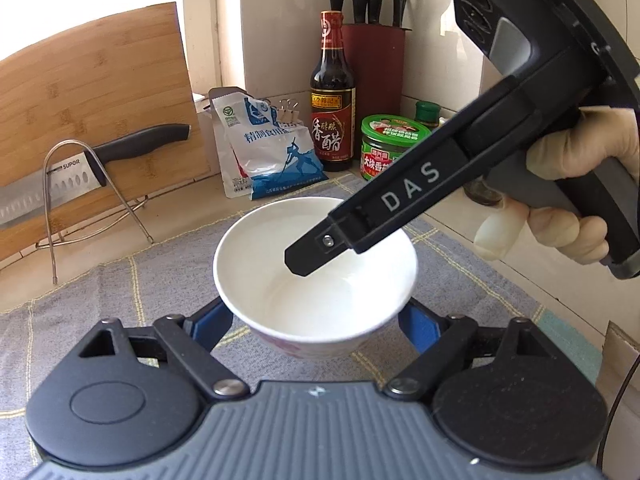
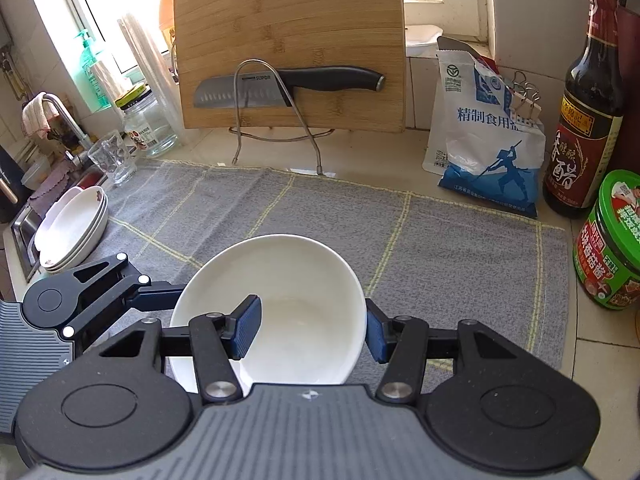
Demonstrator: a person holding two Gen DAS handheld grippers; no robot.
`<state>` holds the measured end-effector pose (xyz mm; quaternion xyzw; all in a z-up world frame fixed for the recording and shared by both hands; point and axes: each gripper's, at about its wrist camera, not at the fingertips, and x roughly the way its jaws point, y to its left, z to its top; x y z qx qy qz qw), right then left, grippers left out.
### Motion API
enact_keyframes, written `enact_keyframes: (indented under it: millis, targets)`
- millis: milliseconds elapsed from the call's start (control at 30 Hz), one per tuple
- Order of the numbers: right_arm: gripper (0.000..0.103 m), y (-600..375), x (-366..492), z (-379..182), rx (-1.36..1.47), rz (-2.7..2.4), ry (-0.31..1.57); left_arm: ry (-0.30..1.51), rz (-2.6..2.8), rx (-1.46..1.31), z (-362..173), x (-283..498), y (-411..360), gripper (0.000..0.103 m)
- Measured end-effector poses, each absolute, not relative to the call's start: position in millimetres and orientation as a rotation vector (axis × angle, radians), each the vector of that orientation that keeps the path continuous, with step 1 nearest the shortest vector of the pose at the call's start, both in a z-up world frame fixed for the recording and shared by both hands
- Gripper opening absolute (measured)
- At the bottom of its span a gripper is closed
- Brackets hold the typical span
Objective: Organize plates and bowls
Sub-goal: 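Carry the flowered bowl with the right tool and set it onto the bowl stack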
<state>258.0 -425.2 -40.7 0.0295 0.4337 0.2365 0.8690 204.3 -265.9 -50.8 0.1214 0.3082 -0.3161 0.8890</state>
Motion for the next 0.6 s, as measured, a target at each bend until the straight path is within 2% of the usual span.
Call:
enact_keyframes:
  millis: [600]
  targets:
    - [0.059,-330,201,-10,0.087,0.482,0.907,0.625,-0.668,0.259,-8,147,-171,0.089]
